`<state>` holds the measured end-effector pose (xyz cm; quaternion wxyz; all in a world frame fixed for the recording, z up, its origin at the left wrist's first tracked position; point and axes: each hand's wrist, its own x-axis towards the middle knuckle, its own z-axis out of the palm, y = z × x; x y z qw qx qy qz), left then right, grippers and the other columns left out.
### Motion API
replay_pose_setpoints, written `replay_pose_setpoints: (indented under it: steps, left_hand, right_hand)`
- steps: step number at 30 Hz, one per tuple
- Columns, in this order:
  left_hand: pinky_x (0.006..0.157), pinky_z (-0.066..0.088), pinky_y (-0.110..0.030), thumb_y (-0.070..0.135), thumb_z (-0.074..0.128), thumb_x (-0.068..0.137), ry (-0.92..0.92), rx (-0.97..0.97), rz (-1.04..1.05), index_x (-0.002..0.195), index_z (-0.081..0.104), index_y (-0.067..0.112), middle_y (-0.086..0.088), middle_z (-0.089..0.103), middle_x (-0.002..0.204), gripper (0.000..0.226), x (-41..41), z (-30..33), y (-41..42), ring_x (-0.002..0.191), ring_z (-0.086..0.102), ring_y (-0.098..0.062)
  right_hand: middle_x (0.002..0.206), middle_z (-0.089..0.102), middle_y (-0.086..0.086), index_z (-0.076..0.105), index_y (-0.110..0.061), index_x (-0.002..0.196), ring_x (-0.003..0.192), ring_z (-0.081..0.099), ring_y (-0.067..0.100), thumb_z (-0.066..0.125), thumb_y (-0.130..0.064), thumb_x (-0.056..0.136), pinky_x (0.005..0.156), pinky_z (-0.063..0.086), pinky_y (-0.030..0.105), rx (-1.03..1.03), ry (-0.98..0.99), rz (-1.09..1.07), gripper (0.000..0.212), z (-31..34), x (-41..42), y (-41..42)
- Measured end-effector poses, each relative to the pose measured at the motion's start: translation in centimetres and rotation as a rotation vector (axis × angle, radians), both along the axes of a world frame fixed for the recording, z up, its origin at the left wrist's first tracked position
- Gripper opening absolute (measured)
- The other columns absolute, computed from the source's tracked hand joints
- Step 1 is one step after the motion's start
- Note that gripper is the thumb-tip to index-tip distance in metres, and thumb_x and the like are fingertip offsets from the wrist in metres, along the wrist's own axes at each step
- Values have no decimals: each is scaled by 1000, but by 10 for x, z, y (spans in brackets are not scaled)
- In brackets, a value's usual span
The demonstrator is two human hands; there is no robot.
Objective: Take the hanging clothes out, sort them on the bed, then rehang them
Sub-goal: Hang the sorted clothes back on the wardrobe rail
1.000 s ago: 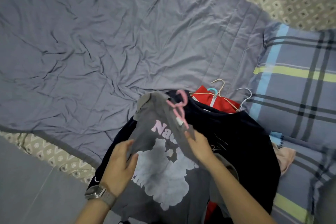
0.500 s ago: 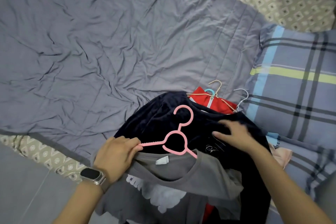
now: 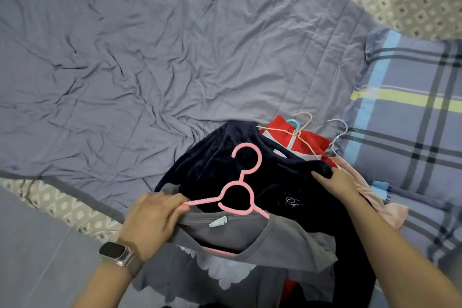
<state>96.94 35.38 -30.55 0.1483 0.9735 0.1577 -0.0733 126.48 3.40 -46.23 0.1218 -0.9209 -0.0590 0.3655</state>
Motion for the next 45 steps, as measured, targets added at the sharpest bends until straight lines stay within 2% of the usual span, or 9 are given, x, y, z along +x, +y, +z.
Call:
replay_pose_setpoints:
  steps: [4, 10, 16, 21, 24, 29, 34, 39, 45]
  left_hand:
    - [62, 28, -16, 54, 13, 96, -20, -20, -21, 81, 51, 35, 16, 56, 65, 45, -3, 8, 0, 64, 54, -8]
    - [66, 31, -18, 55, 15, 96, -90, -102, -8, 83, 48, 36, 17, 51, 70, 40, -9, 27, 0, 70, 44, -3]
    - [73, 41, -33, 53, 22, 96, -244, -129, -12, 86, 54, 33, 10, 44, 122, 38, -28, 64, 3, 85, 50, -12]
    - [95, 35, -40, 52, 29, 95, -386, -154, -26, 82, 55, 29, -6, 21, 152, 37, -63, 114, 20, 128, 33, -27]
    - [83, 36, -35, 54, 19, 97, -418, -81, -109, 85, 47, 31, 4, 57, 121, 38, -95, 148, 38, 122, 41, -13]
    - [69, 23, -26, 51, 27, 95, -526, -28, -47, 86, 47, 34, 16, 50, 84, 28, -190, 192, 61, 80, 38, -3]
    - [68, 28, -31, 52, 25, 95, -611, 25, 106, 85, 46, 33, 20, 45, 80, 30, -297, 223, 96, 77, 41, -6]
    - [78, 40, -40, 48, 31, 96, -701, 137, 298, 84, 57, 29, 13, 52, 90, 34, -411, 259, 137, 86, 50, -14]
    - [90, 36, -13, 18, 58, 89, -805, -10, 1072, 104, 61, 18, 0, 50, 107, 15, -534, 281, 110, 98, 51, -10]
  right_hand:
    - [77, 67, -3, 63, -23, 78, 76, 61, 20, 61, -61, 78, 74, 50, 36, 211, -155, -174, 38, 40, -50, 20]
    - [47, 44, -12, 57, -12, 50, 47, 38, 0, 62, -74, 62, 46, 29, 19, 580, 86, -200, 63, 129, -127, 23]
    - [68, 63, -6, 69, -27, 78, 65, 54, 0, 71, -46, 77, 61, 42, 14, 815, 235, -79, 19, 221, -171, 19]
    - [70, 67, 0, 72, -32, 80, 66, 58, 4, 65, -29, 80, 63, 42, 20, 804, 256, 176, 8, 290, -211, 42]
    - [67, 65, -4, 74, -29, 80, 66, 55, 3, 62, -25, 77, 61, 40, 20, 844, 264, 233, 14, 321, -248, 56]
    - [58, 41, -8, 53, -20, 56, 57, 36, 7, 73, -59, 65, 55, 27, 22, 855, 268, 327, 44, 365, -326, 100]
    - [90, 68, -5, 68, -19, 92, 84, 60, 3, 67, -28, 79, 77, 42, 12, 957, 326, 545, 16, 412, -410, 176]
    - [52, 59, -1, 59, -18, 60, 50, 46, 2, 63, -37, 80, 55, 35, 12, 1047, 537, 607, 27, 436, -513, 252]
    - [48, 52, -4, 53, -19, 56, 47, 39, 6, 61, -31, 86, 52, 31, 18, 1113, 516, 786, 33, 433, -649, 330]
